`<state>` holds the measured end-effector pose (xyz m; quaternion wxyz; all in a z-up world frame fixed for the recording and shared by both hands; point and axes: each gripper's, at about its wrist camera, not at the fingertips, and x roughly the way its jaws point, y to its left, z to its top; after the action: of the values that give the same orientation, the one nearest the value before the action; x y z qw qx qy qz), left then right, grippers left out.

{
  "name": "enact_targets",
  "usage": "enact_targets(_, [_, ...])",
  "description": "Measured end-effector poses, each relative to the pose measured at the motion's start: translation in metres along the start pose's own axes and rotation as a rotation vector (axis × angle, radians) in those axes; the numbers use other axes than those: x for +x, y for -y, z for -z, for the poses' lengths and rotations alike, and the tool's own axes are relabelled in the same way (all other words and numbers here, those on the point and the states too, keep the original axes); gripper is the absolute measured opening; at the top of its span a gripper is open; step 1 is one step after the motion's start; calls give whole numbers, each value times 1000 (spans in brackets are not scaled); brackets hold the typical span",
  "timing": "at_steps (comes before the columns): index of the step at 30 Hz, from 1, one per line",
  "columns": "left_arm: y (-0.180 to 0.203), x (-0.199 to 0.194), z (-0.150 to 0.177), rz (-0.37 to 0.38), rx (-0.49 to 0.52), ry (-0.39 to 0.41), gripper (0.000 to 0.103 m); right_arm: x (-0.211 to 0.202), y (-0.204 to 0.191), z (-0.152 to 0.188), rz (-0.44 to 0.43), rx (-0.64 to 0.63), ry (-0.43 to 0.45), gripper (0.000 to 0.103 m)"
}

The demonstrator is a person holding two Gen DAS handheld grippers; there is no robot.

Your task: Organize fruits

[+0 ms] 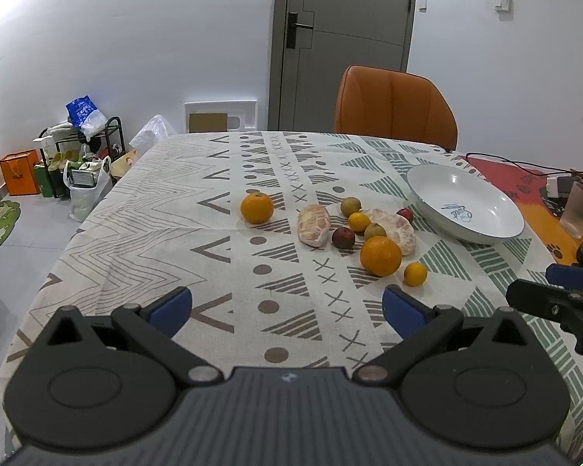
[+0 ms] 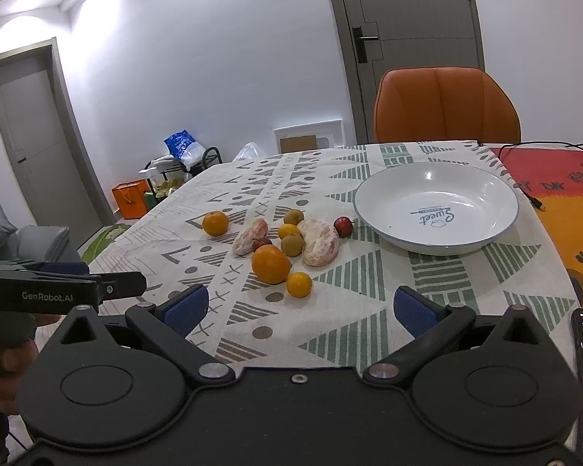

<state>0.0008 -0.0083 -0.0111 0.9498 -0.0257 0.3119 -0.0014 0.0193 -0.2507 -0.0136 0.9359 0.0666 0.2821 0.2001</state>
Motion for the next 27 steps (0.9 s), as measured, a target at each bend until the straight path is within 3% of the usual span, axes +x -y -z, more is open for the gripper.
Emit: enact_targets(27, [0, 2, -2, 7, 4, -8, 103, 4, -2, 2, 7, -16, -8, 103])
